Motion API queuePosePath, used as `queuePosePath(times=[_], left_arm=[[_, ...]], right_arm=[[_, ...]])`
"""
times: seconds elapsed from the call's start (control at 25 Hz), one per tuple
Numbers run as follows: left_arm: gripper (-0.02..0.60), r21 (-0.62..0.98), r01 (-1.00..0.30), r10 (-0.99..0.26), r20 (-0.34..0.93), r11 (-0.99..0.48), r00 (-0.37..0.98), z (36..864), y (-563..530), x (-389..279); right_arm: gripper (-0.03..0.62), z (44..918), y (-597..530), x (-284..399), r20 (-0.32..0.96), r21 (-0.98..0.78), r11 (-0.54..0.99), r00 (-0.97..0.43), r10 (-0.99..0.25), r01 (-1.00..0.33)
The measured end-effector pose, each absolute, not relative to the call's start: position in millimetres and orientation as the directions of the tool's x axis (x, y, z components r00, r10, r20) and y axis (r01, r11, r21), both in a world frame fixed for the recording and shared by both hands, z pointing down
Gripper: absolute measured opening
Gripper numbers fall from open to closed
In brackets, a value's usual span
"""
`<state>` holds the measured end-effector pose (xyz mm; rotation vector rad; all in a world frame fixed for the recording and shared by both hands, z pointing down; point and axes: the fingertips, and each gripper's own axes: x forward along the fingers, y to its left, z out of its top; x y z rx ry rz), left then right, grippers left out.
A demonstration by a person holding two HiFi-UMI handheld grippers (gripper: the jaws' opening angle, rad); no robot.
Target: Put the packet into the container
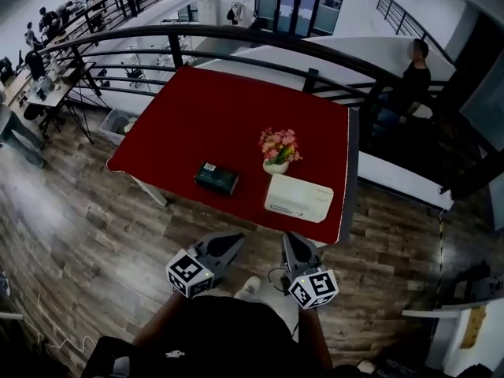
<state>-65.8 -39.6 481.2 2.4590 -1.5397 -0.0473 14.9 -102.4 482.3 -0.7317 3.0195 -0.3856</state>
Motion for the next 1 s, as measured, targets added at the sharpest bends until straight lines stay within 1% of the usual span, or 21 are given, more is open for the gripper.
queuePosePath(times=[0.2,0.36,0.52,0.68,0.84,1.0], left_arm=[[0.005,0.215,-0.902,-0.910,0.106,-0.374,0.402,490.4,-66.2,-82.1],[0.005,0.220,-0.900,-0.907,0.112,-0.376,0.406,493.0,-87.2,-91.1],[0.005,0.235,-0.882,-0.887,0.124,-0.409,0.444,497.3,-109.9,-108.1],[0.005,0.237,-0.860,-0.860,0.140,-0.452,0.490,500.3,-141.7,-130.6],[0.005,0.193,-0.833,-0.821,0.162,-0.518,0.547,502.5,-171.7,-150.4],[0.005,0.176,-0.803,-0.775,0.211,-0.570,0.596,508.7,-189.2,-168.4]], right_arm=[[0.020,493.1,-132.2,5.8,0.057,-0.259,0.861,-0.897,-0.438,-0.437],[0.020,496.3,-150.8,-4.0,0.063,-0.265,0.862,-0.900,-0.432,-0.432],[0.020,500.6,-170.1,-16.7,0.074,-0.267,0.853,-0.893,-0.445,-0.448],[0.020,502.4,-199.2,-32.0,0.071,-0.270,0.831,-0.871,-0.486,-0.486],[0.020,493.1,-222.2,-54.4,0.052,-0.252,0.826,-0.859,-0.509,-0.504],[0.021,488.4,-237.4,-72.4,0.041,-0.245,0.820,-0.851,-0.524,-0.517]])
